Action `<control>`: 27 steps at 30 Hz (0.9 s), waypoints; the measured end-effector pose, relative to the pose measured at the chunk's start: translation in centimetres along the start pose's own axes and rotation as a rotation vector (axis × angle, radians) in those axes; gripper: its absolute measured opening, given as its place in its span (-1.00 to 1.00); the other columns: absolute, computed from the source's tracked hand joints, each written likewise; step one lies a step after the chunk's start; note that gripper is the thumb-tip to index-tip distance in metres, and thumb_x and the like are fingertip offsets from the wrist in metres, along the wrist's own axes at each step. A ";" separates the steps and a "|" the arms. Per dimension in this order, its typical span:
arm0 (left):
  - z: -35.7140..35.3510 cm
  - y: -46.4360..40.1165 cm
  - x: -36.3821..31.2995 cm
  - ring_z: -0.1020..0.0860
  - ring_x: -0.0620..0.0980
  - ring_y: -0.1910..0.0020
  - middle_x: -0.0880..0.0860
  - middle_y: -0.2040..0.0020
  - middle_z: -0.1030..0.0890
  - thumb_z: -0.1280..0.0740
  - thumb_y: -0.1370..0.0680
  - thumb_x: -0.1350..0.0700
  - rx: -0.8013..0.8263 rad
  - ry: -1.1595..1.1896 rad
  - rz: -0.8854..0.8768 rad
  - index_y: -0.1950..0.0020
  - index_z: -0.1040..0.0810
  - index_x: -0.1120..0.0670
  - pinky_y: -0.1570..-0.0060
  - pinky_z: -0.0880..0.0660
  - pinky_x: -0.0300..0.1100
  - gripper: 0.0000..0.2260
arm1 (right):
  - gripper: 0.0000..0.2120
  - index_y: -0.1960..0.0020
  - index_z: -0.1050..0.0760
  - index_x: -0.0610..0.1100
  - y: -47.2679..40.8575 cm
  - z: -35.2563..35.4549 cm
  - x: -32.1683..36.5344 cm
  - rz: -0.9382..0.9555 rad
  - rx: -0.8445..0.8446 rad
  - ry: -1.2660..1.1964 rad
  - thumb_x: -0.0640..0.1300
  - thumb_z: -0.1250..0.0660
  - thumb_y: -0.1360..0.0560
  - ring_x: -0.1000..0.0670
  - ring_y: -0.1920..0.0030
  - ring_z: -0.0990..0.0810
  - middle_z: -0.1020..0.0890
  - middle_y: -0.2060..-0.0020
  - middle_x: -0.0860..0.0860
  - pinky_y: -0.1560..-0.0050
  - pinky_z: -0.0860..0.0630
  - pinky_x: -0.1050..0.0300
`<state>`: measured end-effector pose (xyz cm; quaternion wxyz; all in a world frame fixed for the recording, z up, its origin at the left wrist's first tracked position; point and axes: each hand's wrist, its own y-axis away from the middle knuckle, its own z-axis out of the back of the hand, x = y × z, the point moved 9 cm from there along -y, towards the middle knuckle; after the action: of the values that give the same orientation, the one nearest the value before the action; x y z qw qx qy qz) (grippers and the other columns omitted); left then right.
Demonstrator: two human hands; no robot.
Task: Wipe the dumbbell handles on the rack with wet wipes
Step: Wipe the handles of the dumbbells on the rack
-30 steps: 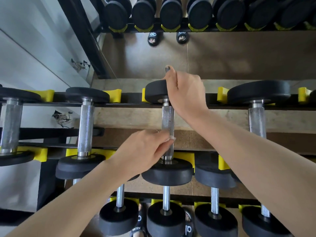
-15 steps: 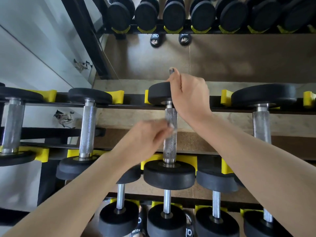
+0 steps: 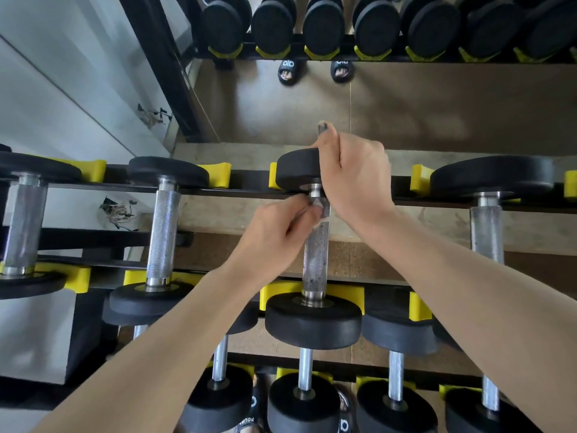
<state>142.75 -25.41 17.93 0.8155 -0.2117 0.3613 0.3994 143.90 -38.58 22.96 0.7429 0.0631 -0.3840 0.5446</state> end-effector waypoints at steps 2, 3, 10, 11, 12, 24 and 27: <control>-0.8 1.4 -0.1 -0.32 -0.12 0.48 -0.10 0.47 -0.30 -0.24 -0.69 0.11 0.055 0.023 -0.023 0.28 -0.30 -0.08 0.45 -0.23 -0.33 -0.65 | -0.47 0.33 -0.51 -0.18 0.0 -0.1 -0.1 -0.002 0.004 -0.018 0.04 -0.05 -0.68 -0.14 0.40 -0.52 -0.44 0.52 0.03 0.36 -0.48 -0.09; -1.3 2.8 -0.3 -0.35 -0.11 0.49 -0.11 0.46 -0.33 -0.24 -0.69 0.10 0.117 0.029 -0.056 0.27 -0.31 -0.09 0.45 -0.25 -0.32 -0.66 | -0.46 0.31 -0.54 -0.19 0.1 -0.1 -0.1 -0.006 0.004 -0.022 0.05 -0.04 -0.68 -0.13 0.40 -0.52 -0.47 0.51 0.00 0.35 -0.50 -0.11; -0.4 0.9 -0.3 -0.37 -0.14 0.49 -0.12 0.48 -0.33 -0.26 -0.69 0.09 0.082 -0.011 -0.055 0.29 -0.32 -0.14 0.45 -0.22 -0.32 -0.64 | -0.47 0.30 -0.53 -0.20 0.0 -0.2 -0.4 -0.036 0.011 0.001 0.04 -0.04 -0.68 -0.18 0.34 -0.55 -0.48 0.47 -0.01 0.28 -0.49 -0.12; 0.2 -0.4 0.0 -0.34 -0.15 0.48 -0.11 0.49 -0.32 -0.28 -0.68 0.11 0.001 0.009 0.005 0.31 -0.32 -0.11 0.44 -0.19 -0.31 -0.62 | -0.48 0.31 -0.50 -0.19 0.0 -0.2 -0.4 -0.041 0.008 0.005 0.04 -0.05 -0.68 -0.19 0.32 -0.55 -0.47 0.47 0.00 0.27 -0.49 -0.12; 0.4 -1.1 0.4 -0.33 -0.15 0.48 -0.10 0.50 -0.31 -0.28 -0.68 0.12 -0.054 0.039 0.052 0.32 -0.33 -0.07 0.44 -0.18 -0.29 -0.63 | -0.49 0.31 -0.50 -0.18 0.0 -0.2 -0.3 -0.040 0.005 0.003 0.03 -0.06 -0.69 -0.19 0.31 -0.56 -0.47 0.46 0.00 0.26 -0.49 -0.11; 0.2 -0.4 -0.1 -0.33 -0.12 0.48 -0.10 0.50 -0.31 -0.28 -0.67 0.14 -0.056 0.005 0.025 0.29 -0.35 0.01 0.45 -0.18 -0.27 -0.67 | -0.45 0.24 -0.59 -0.22 -0.1 -0.2 -0.6 -0.056 -0.018 0.015 0.08 -0.02 -0.66 -0.26 0.27 -0.57 -0.60 0.38 -0.13 0.21 -0.50 -0.16; -0.6 1.1 -0.6 -0.37 -0.16 0.47 -0.12 0.47 -0.33 -0.27 -0.69 0.11 0.033 -0.007 -0.077 0.23 -0.37 0.06 0.41 -0.24 -0.33 -0.71 | -0.44 0.24 -0.59 -0.21 0.0 -0.5 -0.6 -0.051 -0.001 0.002 0.08 0.00 -0.65 -0.22 0.29 -0.57 -0.59 0.40 -0.11 0.23 -0.50 -0.15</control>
<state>141.38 -25.46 17.95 0.8350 -0.2106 0.3566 0.3623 144.06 -38.76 22.27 0.7570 0.0718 -0.3819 0.5253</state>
